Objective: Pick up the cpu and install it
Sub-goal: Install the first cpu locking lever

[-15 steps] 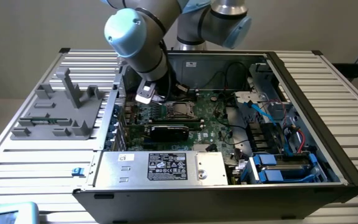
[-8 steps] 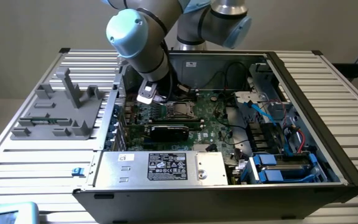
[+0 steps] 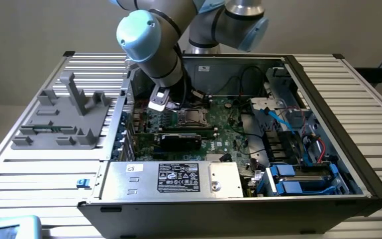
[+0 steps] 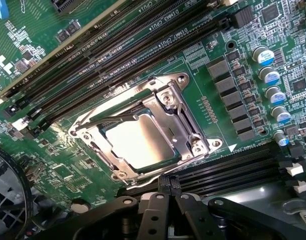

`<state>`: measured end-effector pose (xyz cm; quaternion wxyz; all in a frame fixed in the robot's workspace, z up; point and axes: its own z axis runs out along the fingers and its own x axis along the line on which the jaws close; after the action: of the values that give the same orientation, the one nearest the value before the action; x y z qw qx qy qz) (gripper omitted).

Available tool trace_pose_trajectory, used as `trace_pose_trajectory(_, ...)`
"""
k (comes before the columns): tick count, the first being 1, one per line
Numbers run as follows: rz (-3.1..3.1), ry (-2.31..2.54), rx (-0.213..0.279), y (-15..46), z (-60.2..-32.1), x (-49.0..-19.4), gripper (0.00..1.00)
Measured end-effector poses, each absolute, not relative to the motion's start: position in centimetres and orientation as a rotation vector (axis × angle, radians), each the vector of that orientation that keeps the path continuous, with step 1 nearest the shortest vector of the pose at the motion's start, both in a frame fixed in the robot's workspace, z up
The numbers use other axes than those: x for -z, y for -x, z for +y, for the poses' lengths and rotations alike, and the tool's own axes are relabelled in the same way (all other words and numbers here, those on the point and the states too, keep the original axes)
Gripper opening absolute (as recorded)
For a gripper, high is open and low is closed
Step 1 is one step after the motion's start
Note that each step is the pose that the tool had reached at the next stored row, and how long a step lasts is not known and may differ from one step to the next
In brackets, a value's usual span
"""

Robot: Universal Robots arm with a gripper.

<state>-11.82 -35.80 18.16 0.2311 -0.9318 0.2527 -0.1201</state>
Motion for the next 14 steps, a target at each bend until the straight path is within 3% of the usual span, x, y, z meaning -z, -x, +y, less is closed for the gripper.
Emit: trace_pose_trajectory(14,0.695,2.562,0.331,11.01,-35.81,-18.11,0.11)
